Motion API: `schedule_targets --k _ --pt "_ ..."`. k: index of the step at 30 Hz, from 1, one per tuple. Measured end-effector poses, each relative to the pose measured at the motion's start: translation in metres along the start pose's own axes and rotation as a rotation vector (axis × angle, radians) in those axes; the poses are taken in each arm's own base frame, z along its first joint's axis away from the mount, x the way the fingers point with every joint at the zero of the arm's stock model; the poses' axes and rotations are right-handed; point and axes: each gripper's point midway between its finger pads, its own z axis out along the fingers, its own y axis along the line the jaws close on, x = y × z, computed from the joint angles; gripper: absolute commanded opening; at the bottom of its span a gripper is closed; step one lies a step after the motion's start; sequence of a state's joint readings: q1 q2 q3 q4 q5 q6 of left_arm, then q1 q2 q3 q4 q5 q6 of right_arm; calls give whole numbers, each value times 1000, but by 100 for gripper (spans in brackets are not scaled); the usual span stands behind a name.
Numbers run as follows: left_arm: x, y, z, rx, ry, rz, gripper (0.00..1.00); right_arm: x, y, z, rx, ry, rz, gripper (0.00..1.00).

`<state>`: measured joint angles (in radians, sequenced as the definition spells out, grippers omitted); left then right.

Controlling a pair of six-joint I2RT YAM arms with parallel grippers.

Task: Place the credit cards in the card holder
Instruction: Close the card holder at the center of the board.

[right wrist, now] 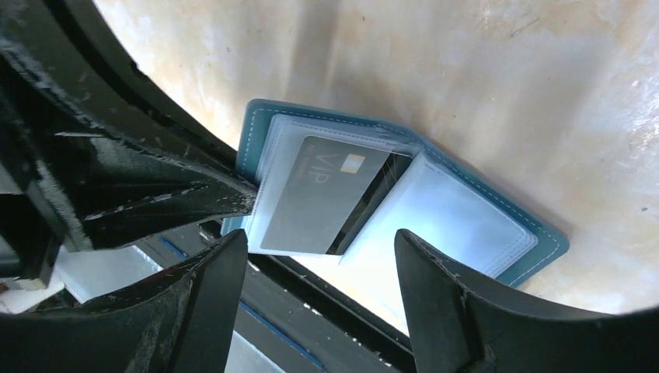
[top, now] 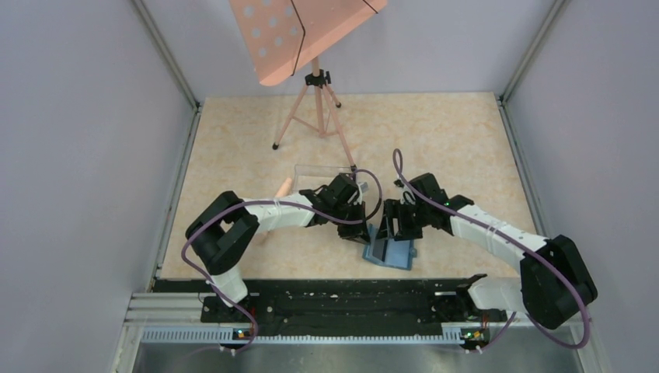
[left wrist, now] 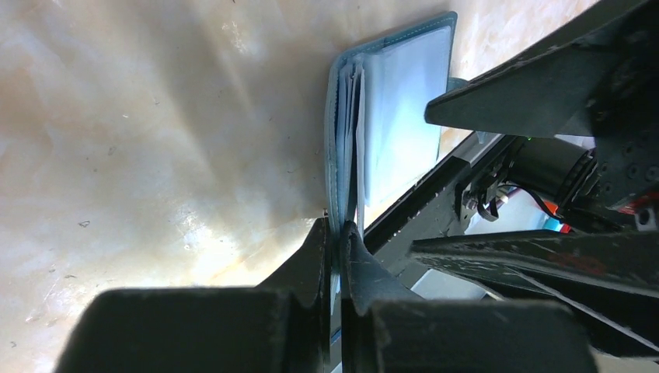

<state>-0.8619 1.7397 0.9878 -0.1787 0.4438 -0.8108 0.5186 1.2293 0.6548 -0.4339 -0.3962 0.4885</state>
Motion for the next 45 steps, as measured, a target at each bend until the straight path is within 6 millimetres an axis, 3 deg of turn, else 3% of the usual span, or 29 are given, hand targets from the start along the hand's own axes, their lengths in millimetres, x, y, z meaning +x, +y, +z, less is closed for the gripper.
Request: schedule_targets --k 12,19,27,39,45 --pt "-6 -5 -11 -9 -47 16 0 10 7 12 -79 46 34 81" --pt "-13 -13 -27 -11 -97 37 0 6 17 13 -131 32 41 79" --pt "-15 -13 -32 -45 -96 44 0 7 6 13 -72 34 48 75" --pt "-15 4 -59 -254 -64 60 0 5 1 12 -35 37 19 78" --pt "-20 8 -73 -380 -42 86 2 19 -7 24 -43 73 33 77"
